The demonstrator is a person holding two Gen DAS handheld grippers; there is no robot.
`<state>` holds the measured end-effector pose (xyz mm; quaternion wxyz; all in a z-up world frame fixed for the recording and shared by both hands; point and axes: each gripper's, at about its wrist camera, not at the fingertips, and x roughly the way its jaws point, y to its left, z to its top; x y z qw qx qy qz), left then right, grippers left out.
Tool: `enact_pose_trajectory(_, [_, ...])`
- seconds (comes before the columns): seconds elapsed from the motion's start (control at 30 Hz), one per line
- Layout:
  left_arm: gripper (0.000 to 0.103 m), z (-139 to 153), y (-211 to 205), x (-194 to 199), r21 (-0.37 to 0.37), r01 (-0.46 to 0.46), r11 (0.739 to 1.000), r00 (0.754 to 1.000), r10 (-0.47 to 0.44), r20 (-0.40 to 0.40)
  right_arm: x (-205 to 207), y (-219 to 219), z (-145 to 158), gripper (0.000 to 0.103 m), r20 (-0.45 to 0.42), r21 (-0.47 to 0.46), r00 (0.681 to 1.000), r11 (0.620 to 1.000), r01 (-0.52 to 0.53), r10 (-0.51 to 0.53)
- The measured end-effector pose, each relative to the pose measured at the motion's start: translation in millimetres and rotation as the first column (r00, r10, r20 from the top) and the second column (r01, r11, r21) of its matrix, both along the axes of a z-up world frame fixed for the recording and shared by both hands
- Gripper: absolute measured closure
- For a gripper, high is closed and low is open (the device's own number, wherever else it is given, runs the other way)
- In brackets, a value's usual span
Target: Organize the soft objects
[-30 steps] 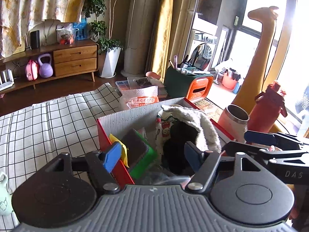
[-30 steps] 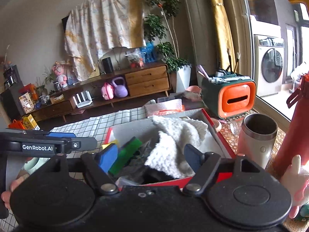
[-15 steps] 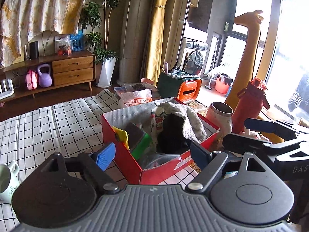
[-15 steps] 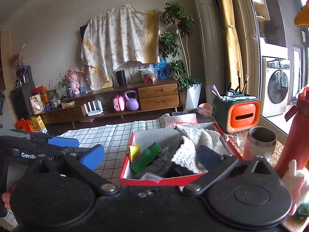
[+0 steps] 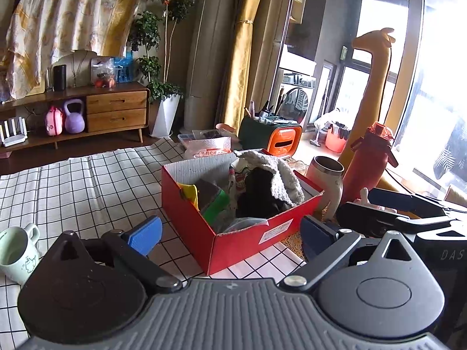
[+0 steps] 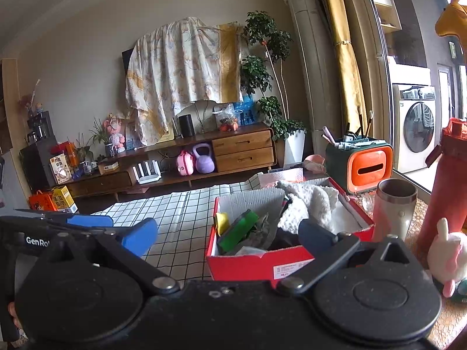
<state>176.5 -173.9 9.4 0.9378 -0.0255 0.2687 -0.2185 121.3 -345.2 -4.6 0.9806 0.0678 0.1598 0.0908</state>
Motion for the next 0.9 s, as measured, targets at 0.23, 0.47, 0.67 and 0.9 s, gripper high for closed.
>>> enact_pose_trajectory(0.23, [0.001, -1, 5, -15, -0.015, -0.008, 1.000, 1.000, 0.008, -0.005, -14, 5, -4, 0.000, -0.005, 0.035, 1.000, 0.999, 0.024, -0.024])
enact_pose_trajectory(0.47, [0.001, -1, 12, -21, -0.024, -0.028, 0.999, 1.000, 0.028, 0.004, -18, 12, -7, 0.000, -0.016, 0.026, 1.000, 1.000, 0.018, -0.017])
enact_pose_trajectory(0.67, [0.001, 0, 14, -23, -0.015, -0.042, 0.999, 0.999, 0.042, 0.011, -20, 15, -6, 0.000, -0.015, 0.017, 1.000, 1.000, 0.015, -0.014])
enact_pose_trajectory(0.9, [0.001, -2, 15, -23, -0.019, -0.045, 0.999, 0.999, 0.045, 0.003, -18, 19, -5, 0.000, -0.019, 0.001, 1.000, 1.000, 0.005, -0.005])
